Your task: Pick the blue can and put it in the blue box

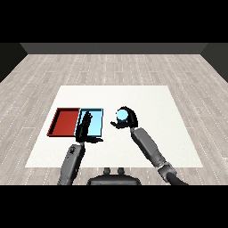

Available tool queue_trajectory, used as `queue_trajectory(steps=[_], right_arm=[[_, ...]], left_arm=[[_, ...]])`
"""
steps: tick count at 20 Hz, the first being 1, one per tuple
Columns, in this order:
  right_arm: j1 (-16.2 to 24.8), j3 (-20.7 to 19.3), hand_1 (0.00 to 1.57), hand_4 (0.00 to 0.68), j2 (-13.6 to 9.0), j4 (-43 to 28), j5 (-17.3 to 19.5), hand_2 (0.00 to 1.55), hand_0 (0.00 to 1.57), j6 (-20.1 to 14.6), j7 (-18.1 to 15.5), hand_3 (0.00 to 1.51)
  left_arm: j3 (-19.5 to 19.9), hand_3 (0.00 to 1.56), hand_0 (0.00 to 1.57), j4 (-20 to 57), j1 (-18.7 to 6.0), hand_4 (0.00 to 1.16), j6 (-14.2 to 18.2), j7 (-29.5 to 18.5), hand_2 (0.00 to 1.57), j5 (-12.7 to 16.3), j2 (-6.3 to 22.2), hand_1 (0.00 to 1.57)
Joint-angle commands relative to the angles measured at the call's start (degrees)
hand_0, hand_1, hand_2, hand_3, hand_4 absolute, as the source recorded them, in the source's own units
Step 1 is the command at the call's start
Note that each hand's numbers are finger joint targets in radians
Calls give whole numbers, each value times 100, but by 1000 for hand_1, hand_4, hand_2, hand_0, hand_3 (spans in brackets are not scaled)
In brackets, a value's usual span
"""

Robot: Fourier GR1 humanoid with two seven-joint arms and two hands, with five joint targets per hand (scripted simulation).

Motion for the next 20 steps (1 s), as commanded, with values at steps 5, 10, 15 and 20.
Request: queue_trajectory(steps=[5,10,15,20], right_arm=[[628,-244,1434,654,-336,-1414,301,1429,1434,356,671,1407],[672,-374,1422,661,43,-1158,674,1444,1422,555,525,1411],[537,-454,1416,658,311,-843,891,1448,1416,576,218,1415],[697,-332,1403,668,408,-1377,995,1439,1403,567,608,1403]], left_arm=[[-819,0,0,66,58,0,562,-92,0,32,-24,0],[-987,0,0,653,-729,0,911,100,0,92,-24,0],[-1180,0,0,1119,-908,0,1104,34,0,418,-24,0],[-1580,0,0,1838,-1194,0,1359,-353,0,697,-24,0]])
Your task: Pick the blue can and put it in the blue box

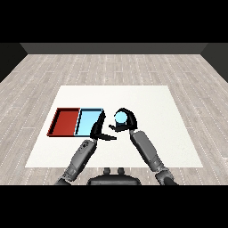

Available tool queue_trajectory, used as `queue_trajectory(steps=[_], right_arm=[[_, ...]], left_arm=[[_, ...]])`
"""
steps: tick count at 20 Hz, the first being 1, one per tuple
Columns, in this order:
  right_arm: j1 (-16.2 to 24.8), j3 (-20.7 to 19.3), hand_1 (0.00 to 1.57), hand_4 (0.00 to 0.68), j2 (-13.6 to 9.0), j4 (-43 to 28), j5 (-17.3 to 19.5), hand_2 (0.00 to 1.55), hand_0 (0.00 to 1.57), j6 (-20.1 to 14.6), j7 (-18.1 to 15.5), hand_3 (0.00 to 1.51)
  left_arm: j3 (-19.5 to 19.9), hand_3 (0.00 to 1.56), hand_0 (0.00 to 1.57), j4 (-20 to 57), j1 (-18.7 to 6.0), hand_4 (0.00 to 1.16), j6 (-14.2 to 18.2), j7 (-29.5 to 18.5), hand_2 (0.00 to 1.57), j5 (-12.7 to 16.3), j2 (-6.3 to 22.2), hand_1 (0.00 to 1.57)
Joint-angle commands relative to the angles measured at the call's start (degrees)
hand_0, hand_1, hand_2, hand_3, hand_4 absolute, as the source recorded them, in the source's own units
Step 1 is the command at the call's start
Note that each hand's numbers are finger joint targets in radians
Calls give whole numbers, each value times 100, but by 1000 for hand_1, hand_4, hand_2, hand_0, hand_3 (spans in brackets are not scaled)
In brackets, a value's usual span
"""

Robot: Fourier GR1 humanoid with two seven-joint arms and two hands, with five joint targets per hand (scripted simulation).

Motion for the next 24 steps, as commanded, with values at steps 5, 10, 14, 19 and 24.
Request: queue_trajectory(steps=[5,10,14,19,24], right_arm=[[69,30,1404,679,55,-66,48,1439,1404,181,-145,1403],[-54,326,1397,677,56,-158,-69,1450,1397,-60,-43,1411],[53,151,1398,657,57,149,43,1434,1398,342,-342,1397],[-375,792,1416,653,57,-1,-181,1430,1416,-496,83,1390],[-42,771,1420,617,56,-214,-63,1442,1420,-278,-109,1399]], left_arm=[[-272,0,0,702,-421,0,130,-135,0,304,-1,0],[-1015,0,0,567,-270,0,769,-304,0,695,-1,0],[-587,0,0,-79,-14,0,488,308,0,301,20,0],[-459,0,0,371,-210,0,88,32,0,360,62,0],[-864,0,0,999,-678,0,479,-319,0,804,-1,0]])
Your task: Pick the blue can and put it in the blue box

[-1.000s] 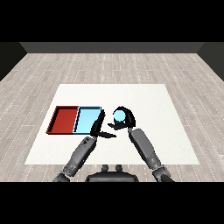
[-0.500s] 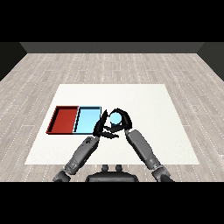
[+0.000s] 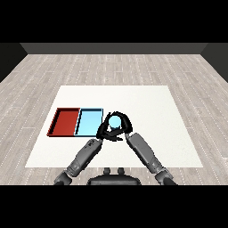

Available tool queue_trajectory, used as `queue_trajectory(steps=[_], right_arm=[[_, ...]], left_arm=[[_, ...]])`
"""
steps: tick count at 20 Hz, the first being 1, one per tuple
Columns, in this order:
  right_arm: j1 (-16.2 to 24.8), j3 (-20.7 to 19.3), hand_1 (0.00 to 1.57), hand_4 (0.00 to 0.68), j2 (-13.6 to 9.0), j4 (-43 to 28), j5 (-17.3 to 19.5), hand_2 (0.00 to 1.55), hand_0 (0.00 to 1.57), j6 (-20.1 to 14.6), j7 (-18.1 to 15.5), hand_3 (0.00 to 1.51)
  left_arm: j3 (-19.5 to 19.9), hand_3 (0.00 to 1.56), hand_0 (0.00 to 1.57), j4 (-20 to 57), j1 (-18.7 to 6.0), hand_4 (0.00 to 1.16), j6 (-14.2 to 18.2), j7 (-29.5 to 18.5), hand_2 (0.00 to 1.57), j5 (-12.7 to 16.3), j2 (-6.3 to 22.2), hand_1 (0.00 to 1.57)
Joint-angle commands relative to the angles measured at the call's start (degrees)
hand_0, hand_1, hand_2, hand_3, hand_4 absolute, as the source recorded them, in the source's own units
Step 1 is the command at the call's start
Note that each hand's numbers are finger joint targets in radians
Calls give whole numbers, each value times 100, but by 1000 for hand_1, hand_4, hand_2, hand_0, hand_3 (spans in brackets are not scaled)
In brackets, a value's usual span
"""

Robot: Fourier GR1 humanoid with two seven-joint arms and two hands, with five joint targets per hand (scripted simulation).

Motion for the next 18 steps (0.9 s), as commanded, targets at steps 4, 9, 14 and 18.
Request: queue_trajectory(steps=[4,9,14,18], right_arm=[[-367,235,1391,620,9,93,157,1437,1391,-228,263,1387],[-353,944,1401,609,9,87,-278,1439,1401,-574,86,1390],[-344,1041,1478,599,5,267,-311,1473,1478,-534,-181,1400],[-572,1127,1454,590,2,370,-433,1460,1454,-774,-217,1393]], left_arm=[[-122,0,0,295,-87,0,-87,-500,0,219,-5,0],[-161,0,133,419,-370,603,739,24,453,-846,11,133],[-174,88,393,513,-918,125,1033,539,574,-1417,44,393],[-611,0,0,-224,-332,428,1287,566,0,-770,12,0]])
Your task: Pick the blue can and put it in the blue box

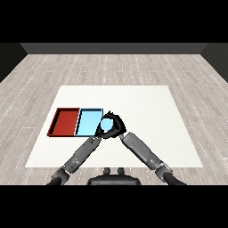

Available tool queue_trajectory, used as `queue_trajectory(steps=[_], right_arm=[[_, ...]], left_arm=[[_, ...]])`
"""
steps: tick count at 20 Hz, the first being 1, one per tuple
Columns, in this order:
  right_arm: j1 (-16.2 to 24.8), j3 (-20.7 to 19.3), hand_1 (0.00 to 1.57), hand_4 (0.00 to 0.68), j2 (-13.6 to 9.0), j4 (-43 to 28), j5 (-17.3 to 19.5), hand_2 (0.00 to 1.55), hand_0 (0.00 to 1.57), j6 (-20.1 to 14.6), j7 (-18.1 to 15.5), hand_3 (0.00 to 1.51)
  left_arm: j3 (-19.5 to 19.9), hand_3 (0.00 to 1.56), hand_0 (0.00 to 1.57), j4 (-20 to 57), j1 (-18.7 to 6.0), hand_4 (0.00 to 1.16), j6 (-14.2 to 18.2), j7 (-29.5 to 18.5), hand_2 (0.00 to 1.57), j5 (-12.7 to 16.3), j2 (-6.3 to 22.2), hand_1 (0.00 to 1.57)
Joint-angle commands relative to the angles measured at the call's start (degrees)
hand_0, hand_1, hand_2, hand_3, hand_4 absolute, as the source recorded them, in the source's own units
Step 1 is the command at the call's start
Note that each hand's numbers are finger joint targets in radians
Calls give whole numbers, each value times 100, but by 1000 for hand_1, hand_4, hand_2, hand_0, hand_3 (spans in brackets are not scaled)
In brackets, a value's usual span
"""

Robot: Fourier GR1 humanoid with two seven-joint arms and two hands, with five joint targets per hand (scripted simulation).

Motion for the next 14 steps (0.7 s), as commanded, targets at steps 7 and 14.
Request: queue_trajectory(steps=[7,14], right_arm=[[2,-125,1437,606,123,29,-227,1451,1437,389,-97,1391],[-241,-16,1437,580,138,191,-314,1454,1437,42,-46,1393]], left_arm=[[-269,684,774,293,-201,673,695,-584,819,866,-326,774],[19,1027,1177,5,368,627,-102,-600,1185,1343,-329,1177]])
